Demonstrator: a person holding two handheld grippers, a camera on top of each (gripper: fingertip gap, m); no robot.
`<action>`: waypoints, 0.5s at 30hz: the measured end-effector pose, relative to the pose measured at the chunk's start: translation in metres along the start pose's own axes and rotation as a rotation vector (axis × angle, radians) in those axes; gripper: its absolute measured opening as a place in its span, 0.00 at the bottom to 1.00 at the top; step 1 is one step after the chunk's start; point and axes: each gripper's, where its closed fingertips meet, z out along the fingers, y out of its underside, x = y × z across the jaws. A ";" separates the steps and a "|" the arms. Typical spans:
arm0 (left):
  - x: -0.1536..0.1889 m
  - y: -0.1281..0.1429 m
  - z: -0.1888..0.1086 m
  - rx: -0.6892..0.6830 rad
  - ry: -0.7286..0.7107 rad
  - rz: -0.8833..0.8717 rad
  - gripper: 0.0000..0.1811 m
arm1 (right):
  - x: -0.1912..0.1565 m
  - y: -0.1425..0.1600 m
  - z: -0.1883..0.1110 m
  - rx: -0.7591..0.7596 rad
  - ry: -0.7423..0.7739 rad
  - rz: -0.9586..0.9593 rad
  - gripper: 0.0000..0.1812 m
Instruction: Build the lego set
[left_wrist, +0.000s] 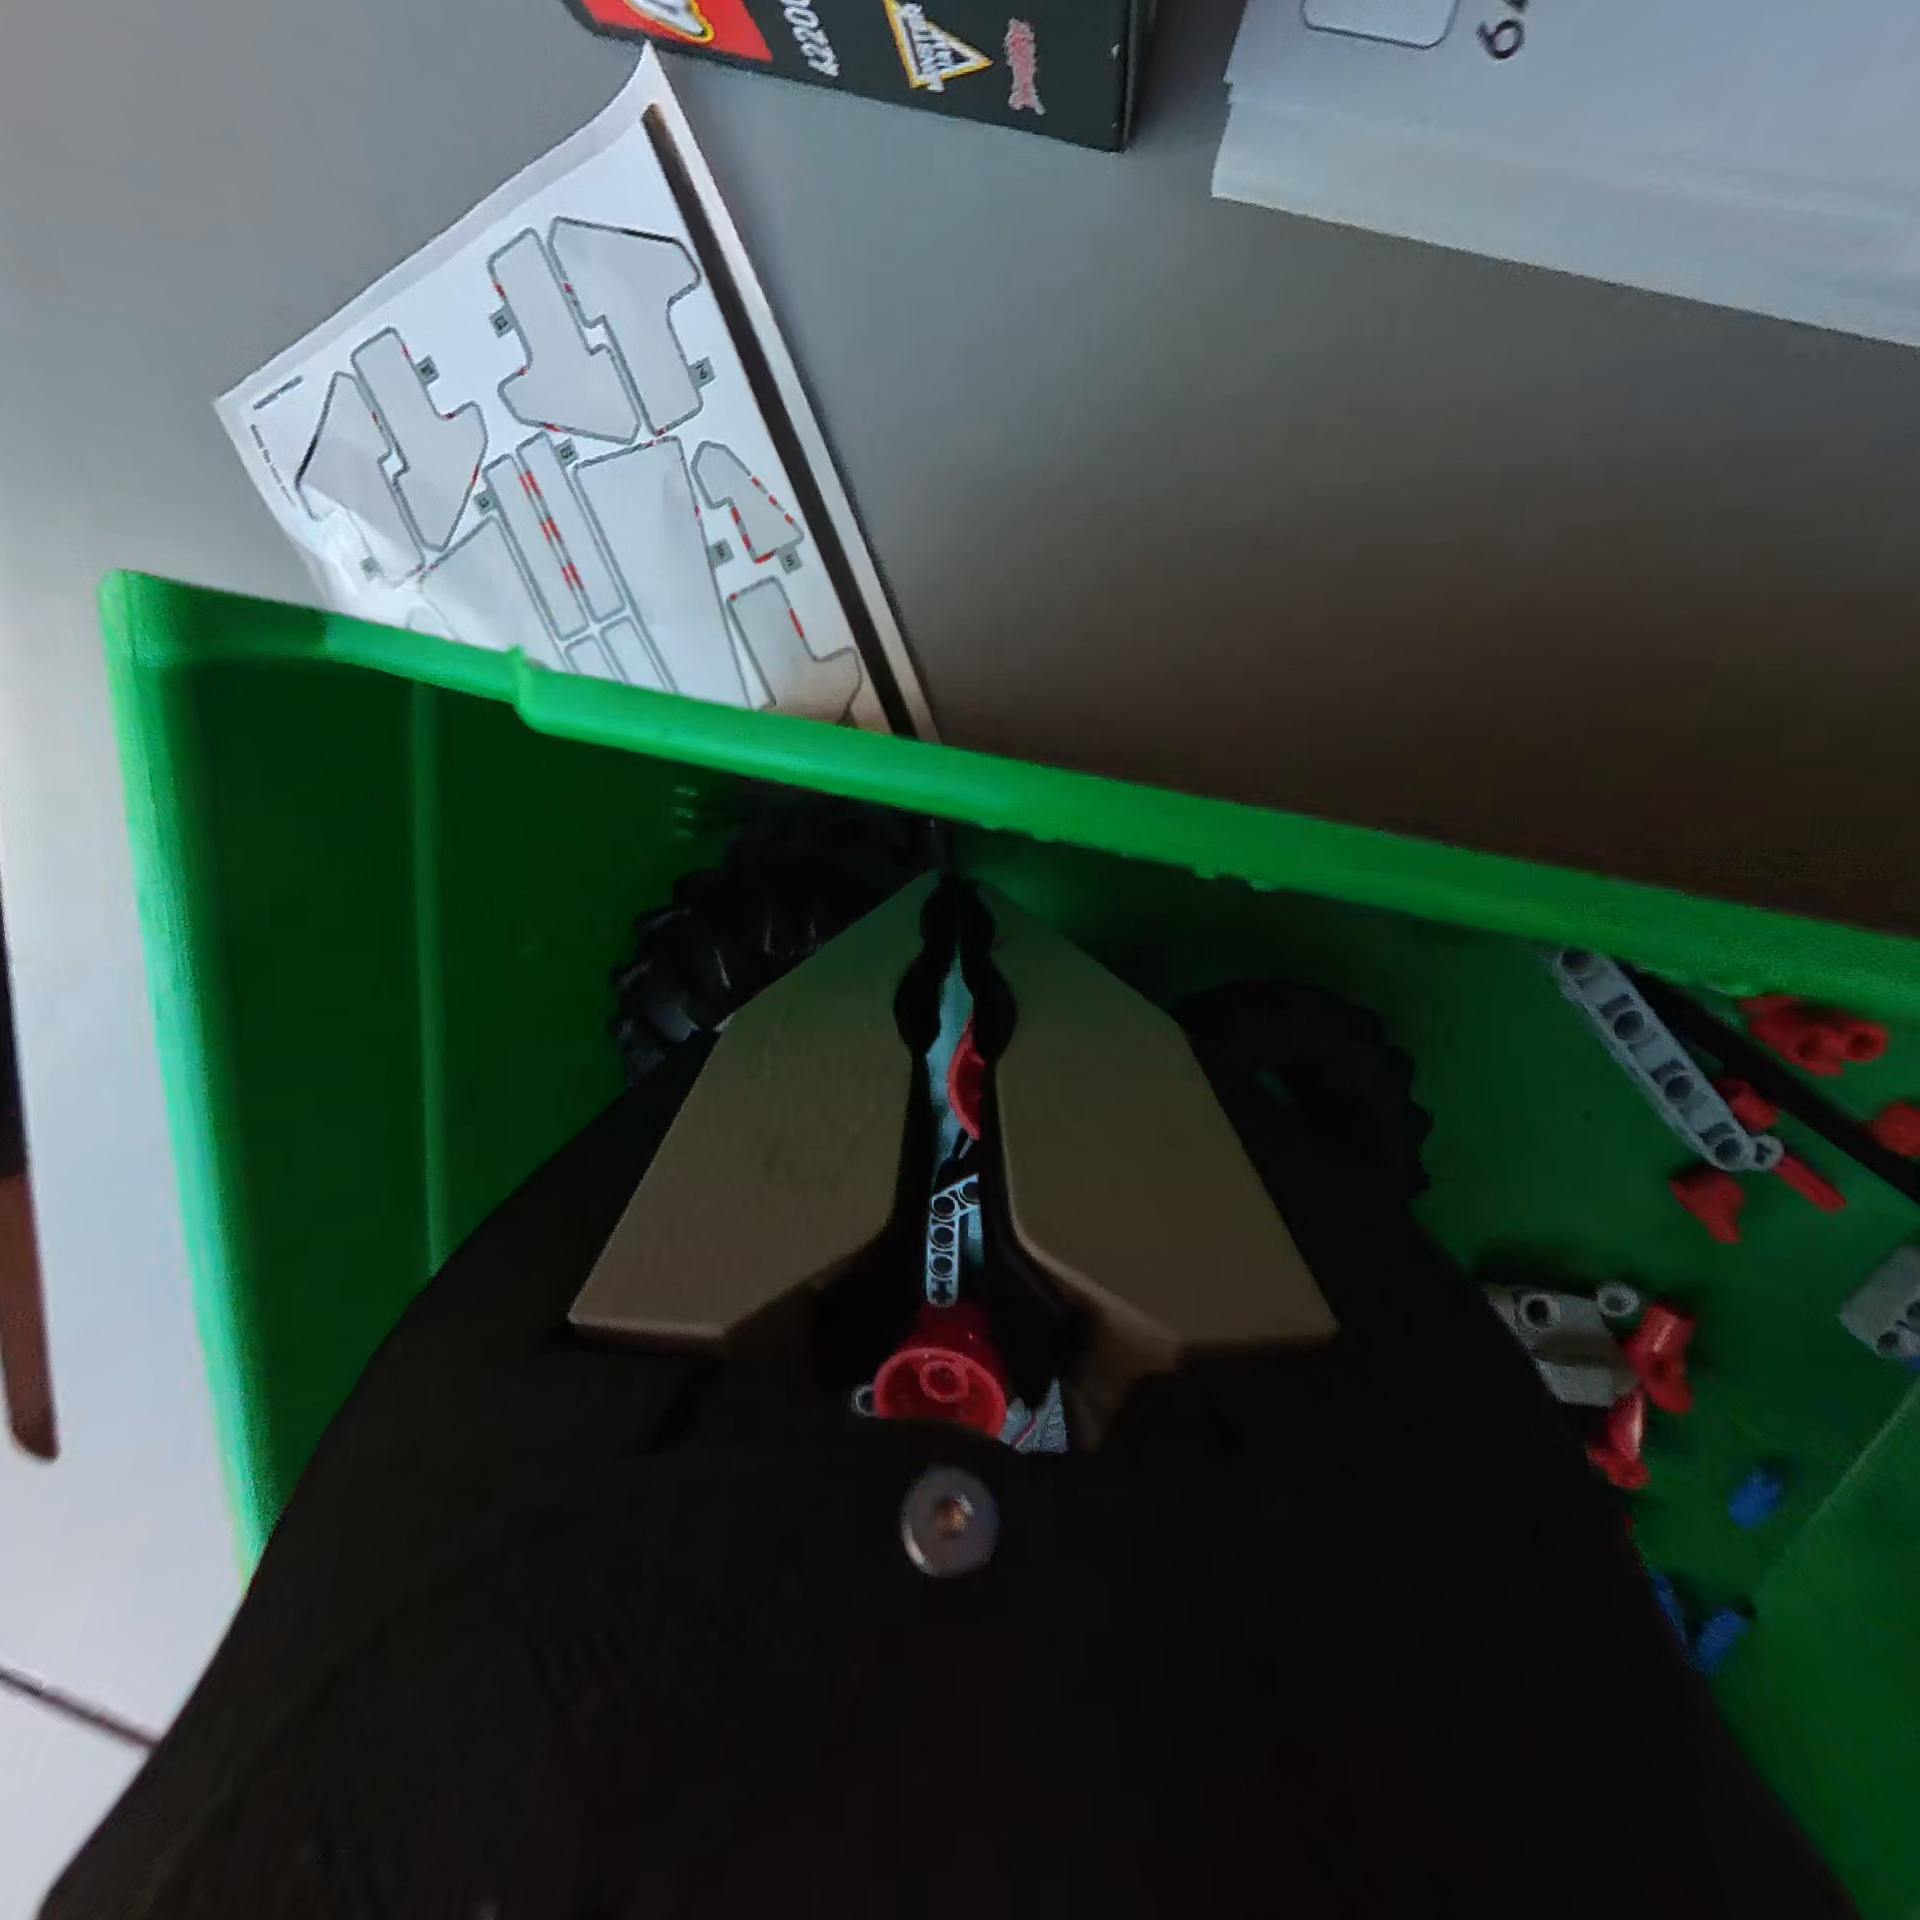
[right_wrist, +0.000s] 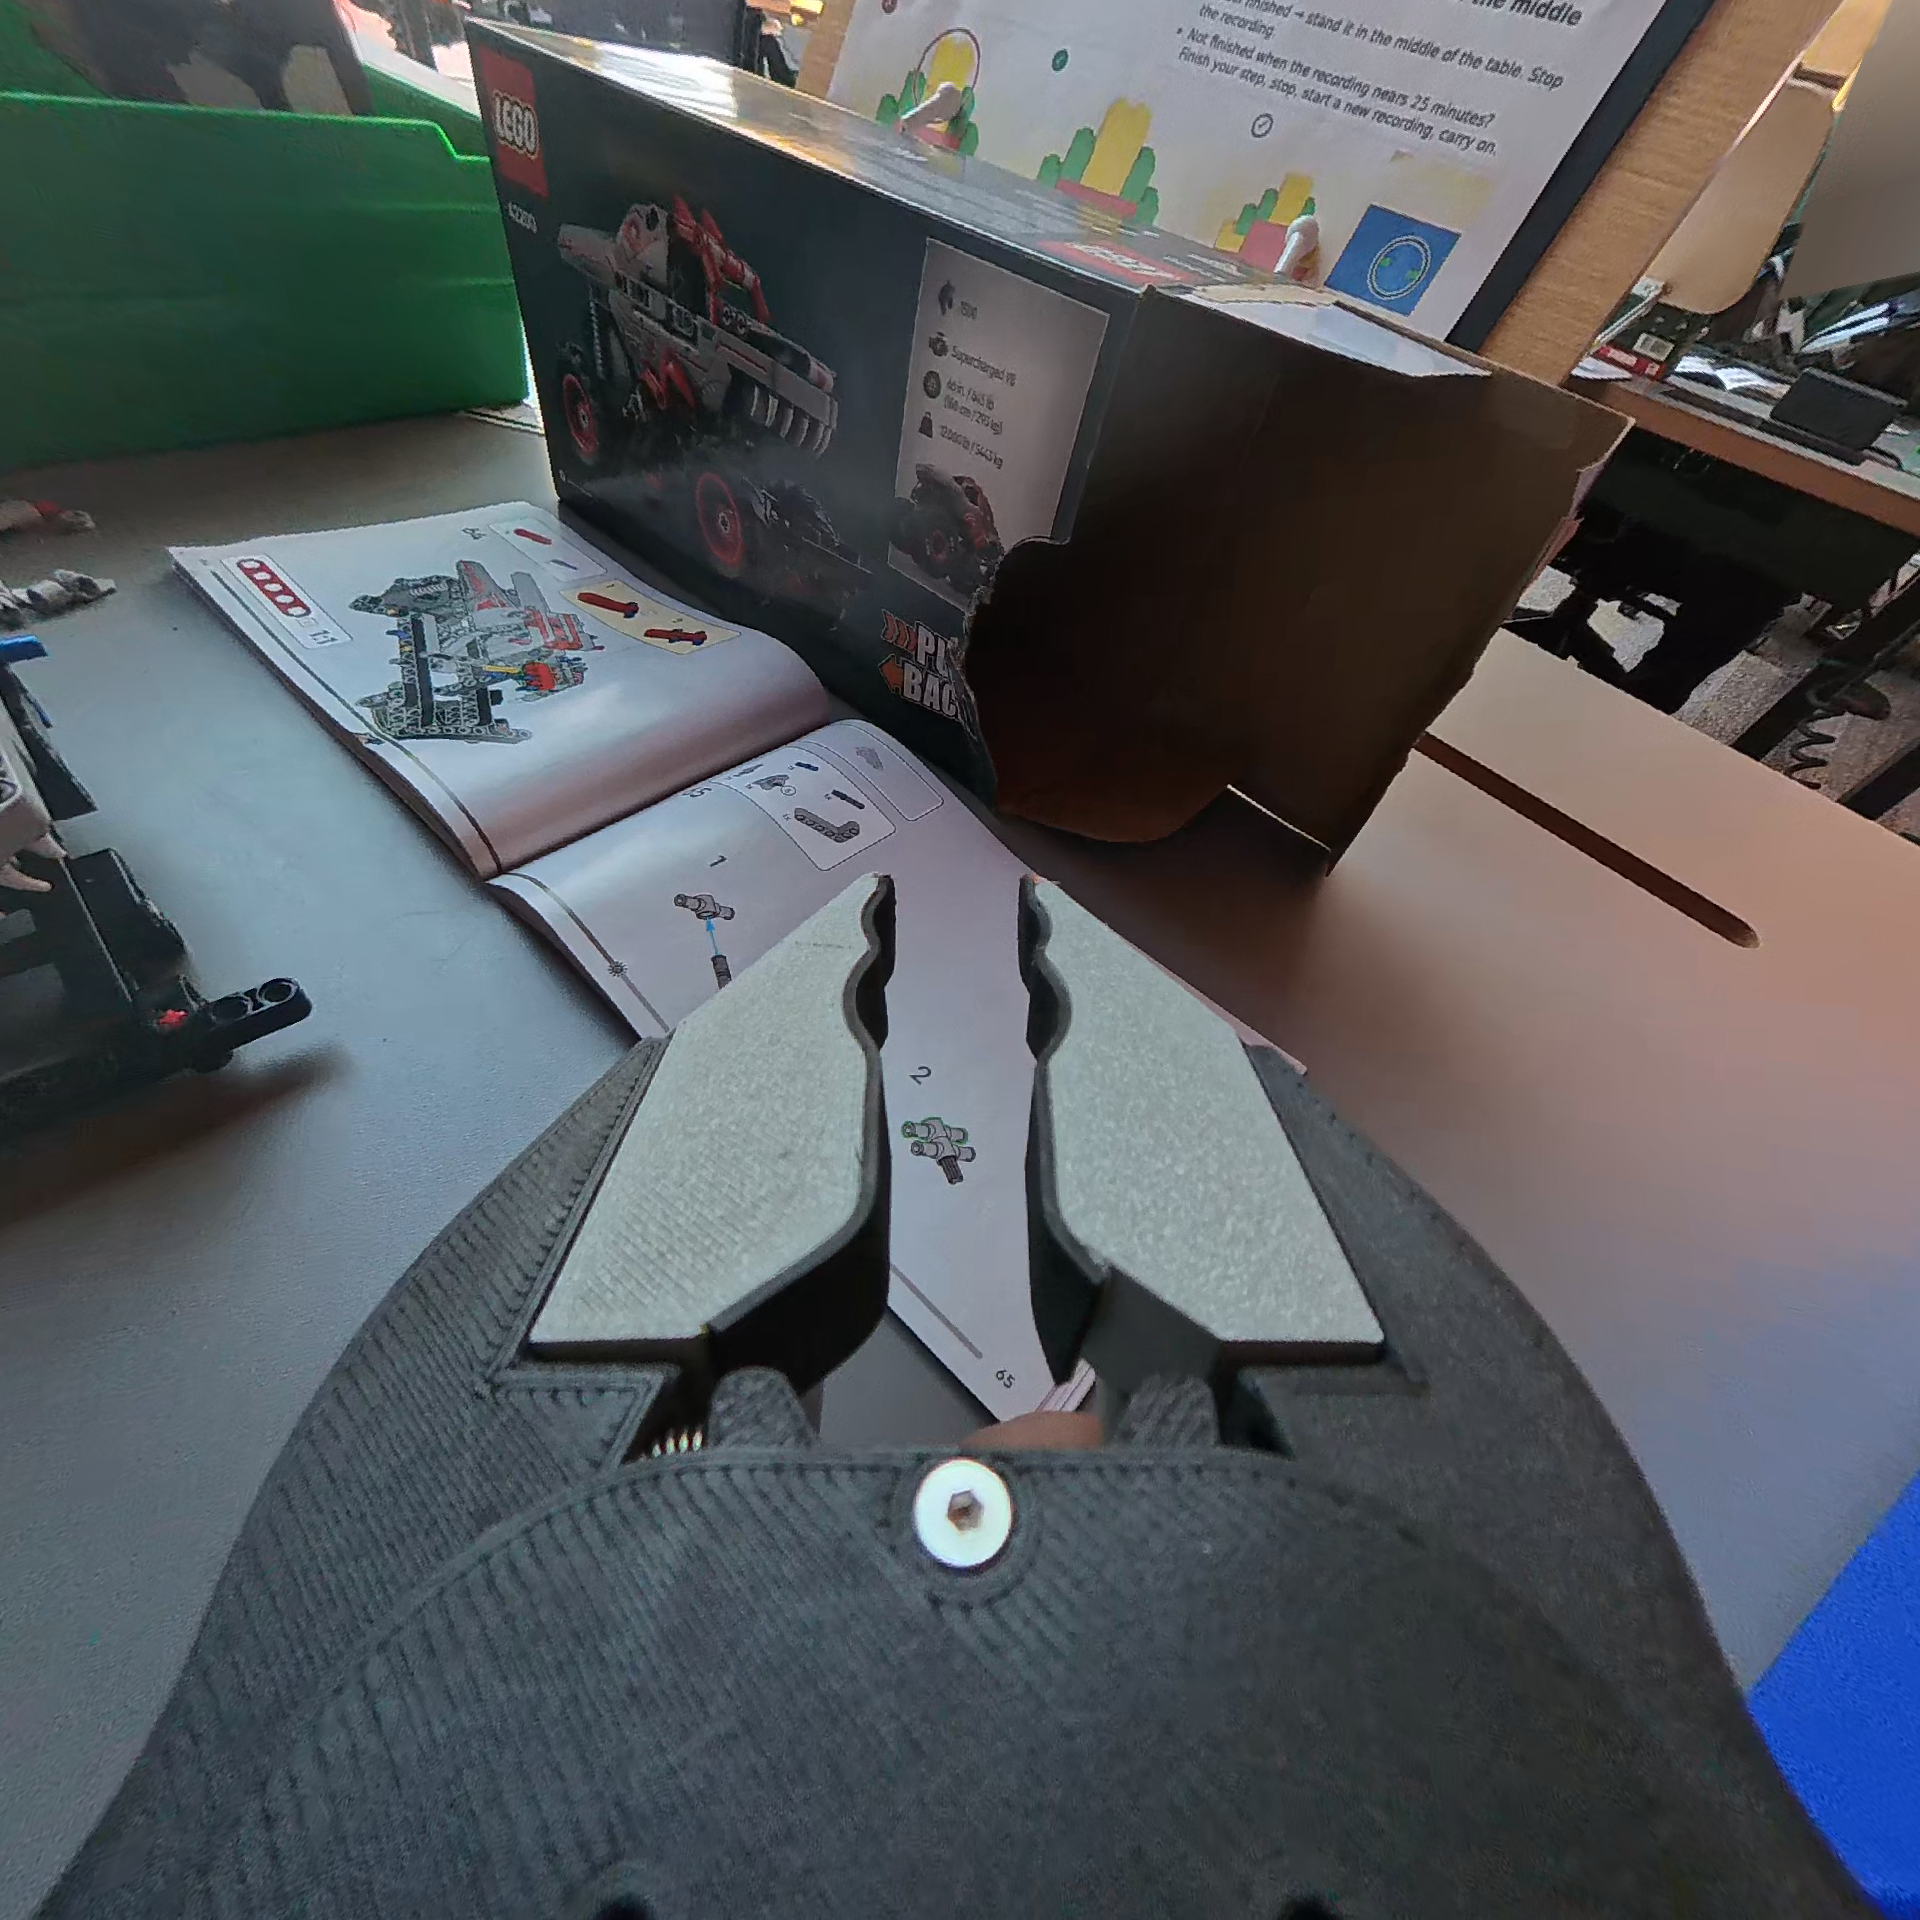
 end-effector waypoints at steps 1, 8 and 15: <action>-0.002 0.001 0.000 -0.026 -0.045 -0.006 0.00 | 0.000 0.000 0.000 0.001 -0.001 -0.002 0.11; -0.021 0.019 -0.008 -0.175 -0.324 -0.021 0.00 | -0.003 -0.001 -0.001 0.006 -0.013 -0.016 0.11; -0.042 0.058 -0.042 -0.274 -0.463 -0.126 0.00 | -0.007 -0.002 -0.004 0.016 -0.026 -0.025 0.09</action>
